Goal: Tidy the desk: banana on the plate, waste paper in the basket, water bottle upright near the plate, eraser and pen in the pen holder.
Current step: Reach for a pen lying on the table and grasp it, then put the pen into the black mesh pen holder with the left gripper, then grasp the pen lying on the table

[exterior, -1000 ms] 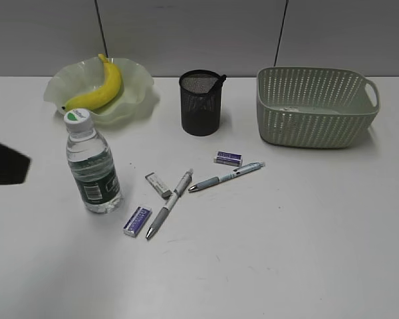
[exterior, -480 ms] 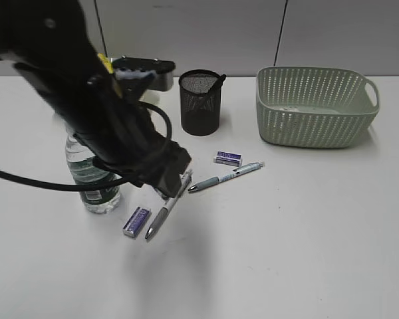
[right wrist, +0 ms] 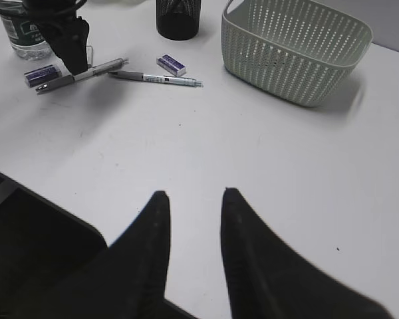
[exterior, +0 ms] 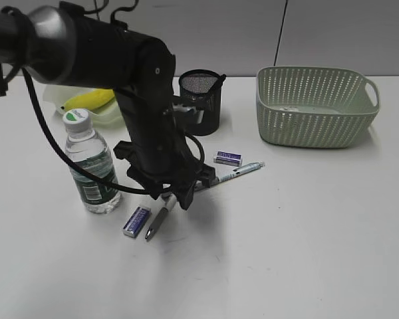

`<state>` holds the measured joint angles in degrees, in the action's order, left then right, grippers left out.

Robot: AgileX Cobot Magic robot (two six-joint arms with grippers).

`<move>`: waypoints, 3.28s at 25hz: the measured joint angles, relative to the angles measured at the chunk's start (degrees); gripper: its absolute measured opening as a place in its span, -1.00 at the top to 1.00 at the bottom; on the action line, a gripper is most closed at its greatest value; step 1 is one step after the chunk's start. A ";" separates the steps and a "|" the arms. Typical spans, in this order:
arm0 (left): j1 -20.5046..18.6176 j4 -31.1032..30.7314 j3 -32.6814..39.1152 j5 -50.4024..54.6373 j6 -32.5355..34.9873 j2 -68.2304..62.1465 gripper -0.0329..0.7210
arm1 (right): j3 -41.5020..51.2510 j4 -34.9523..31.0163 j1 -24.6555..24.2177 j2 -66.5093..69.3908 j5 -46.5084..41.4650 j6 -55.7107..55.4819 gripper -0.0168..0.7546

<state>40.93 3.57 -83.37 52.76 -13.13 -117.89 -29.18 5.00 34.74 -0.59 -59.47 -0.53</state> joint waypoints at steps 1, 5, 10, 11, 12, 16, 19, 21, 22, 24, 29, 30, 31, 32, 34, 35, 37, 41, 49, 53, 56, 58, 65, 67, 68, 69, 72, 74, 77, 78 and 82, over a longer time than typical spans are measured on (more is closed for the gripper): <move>0.00 -0.07 -0.15 0.52 0.00 -0.92 -0.24 | 0.00 0.00 0.00 0.00 0.00 0.00 0.37; 0.00 -0.40 -0.33 1.67 -0.02 -3.90 -0.22 | 0.00 0.00 0.00 0.00 0.00 0.00 0.37; 0.00 -0.52 -0.41 -1.85 -0.07 -6.09 0.16 | 0.00 0.00 0.00 0.00 0.00 0.00 0.37; 0.00 -0.94 -0.55 -1.98 -0.07 -6.40 0.26 | 0.00 0.00 0.00 0.00 0.00 0.00 0.37; 0.00 -1.56 -0.60 -1.72 -0.07 -6.52 0.38 | 0.00 0.00 0.00 0.00 0.00 0.00 0.37; 0.00 -2.53 -0.75 -1.06 -0.07 -6.53 0.68 | 0.00 0.00 0.00 0.00 0.00 0.00 0.37; 0.00 -2.13 -0.55 -0.92 -0.07 -5.46 0.68 | 0.00 0.00 0.00 0.00 0.00 0.00 0.37; 0.00 -1.73 -0.54 -0.85 -0.07 -2.87 0.68 | 0.00 0.00 0.00 0.00 0.00 0.00 0.37; 0.00 -1.64 -0.50 -1.28 -0.07 -0.78 0.68 | 0.00 0.00 0.00 0.00 0.00 0.00 0.37; 0.00 -1.47 -0.50 -3.51 -0.14 3.42 0.68 | 0.00 0.00 0.00 0.00 0.00 0.00 0.37; -0.06 -3.03 -0.50 -19.70 -0.19 10.84 0.68 | 0.00 0.00 0.00 0.00 0.00 0.00 0.36; -0.17 -3.57 -0.50 -24.35 -0.19 11.27 0.68 | 0.00 0.00 0.00 0.00 0.00 0.00 0.36; -0.51 -4.05 -0.50 -28.96 -0.19 11.24 0.68 | 0.00 0.00 0.00 0.00 0.00 0.00 0.36; -0.96 -4.57 -0.50 -32.67 -0.19 11.04 0.68 | 0.00 0.00 0.00 0.00 0.00 0.00 0.36; -2.19 -4.70 -0.50 -41.34 -0.19 9.71 0.68 | 0.00 0.00 0.00 0.00 0.00 0.00 0.34; -3.05 -4.48 -0.50 -45.53 -0.19 8.56 0.68 | 0.00 0.00 0.00 0.00 0.00 0.00 0.34; -4.69 -3.57 -0.50 -52.76 -0.19 5.61 0.68 | 0.00 0.00 0.00 0.00 0.00 0.00 0.34; -7.38 -1.77 -0.50 -63.21 -0.19 -0.24 0.68 | 0.00 0.00 0.00 0.00 0.00 0.00 0.34; -9.12 -1.30 -0.50 -73.68 -0.24 -9.75 0.68 | 0.00 0.00 0.00 0.00 0.00 0.06 0.34; -9.13 -2.01 -0.50 -74.37 -0.24 -10.35 0.49 | 0.00 0.00 0.00 0.00 0.00 0.06 0.34; -9.13 -2.21 -0.50 -75.00 -0.24 -10.35 -0.08 | 0.00 0.00 0.00 0.00 0.00 0.06 0.34; -9.13 -2.21 -0.50 -73.63 -0.24 -9.92 -0.31 | 0.00 0.00 0.00 0.00 0.00 0.06 0.34; -9.13 -4.05 -0.43 -55.92 -0.24 3.86 -0.24 | 0.00 0.00 0.00 0.00 0.00 -0.01 0.34; -9.13 -5.92 -0.43 -46.25 -0.24 10.17 -0.17 | 0.00 0.00 0.00 0.00 0.00 -0.01 0.34; -9.13 -7.05 -0.43 -41.53 -0.24 13.80 -0.15 | 0.00 0.00 0.00 0.00 0.00 -0.01 0.34; -9.13 -8.12 -0.43 -35.46 -0.24 17.41 -0.13 | 0.00 0.00 0.00 0.00 0.00 -0.01 0.34; -9.13 -10.20 -0.43 -17.88 -0.24 27.19 -0.11 | 0.00 0.00 0.00 0.00 0.00 -0.01 0.34; -9.13 -11.07 -0.43 -6.36 -0.24 32.78 -0.08 | 0.00 0.00 0.00 0.00 0.00 0.05 0.34; -9.13 -11.81 -0.12 6.49 -0.24 40.17 -0.03 | 0.00 0.00 0.00 0.00 0.00 0.05 0.34; -9.13 -11.94 0.79 9.47 -0.24 42.76 -0.01 | 0.00 0.00 0.00 0.00 0.00 0.05 0.34; -9.13 -12.01 10.90 15.18 -0.24 54.42 0.05 | 0.00 0.00 0.00 0.00 0.00 0.05 0.34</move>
<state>31.80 -8.44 -72.47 67.94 -13.37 -63.47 -29.18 5.00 34.74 -0.59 -59.47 -0.48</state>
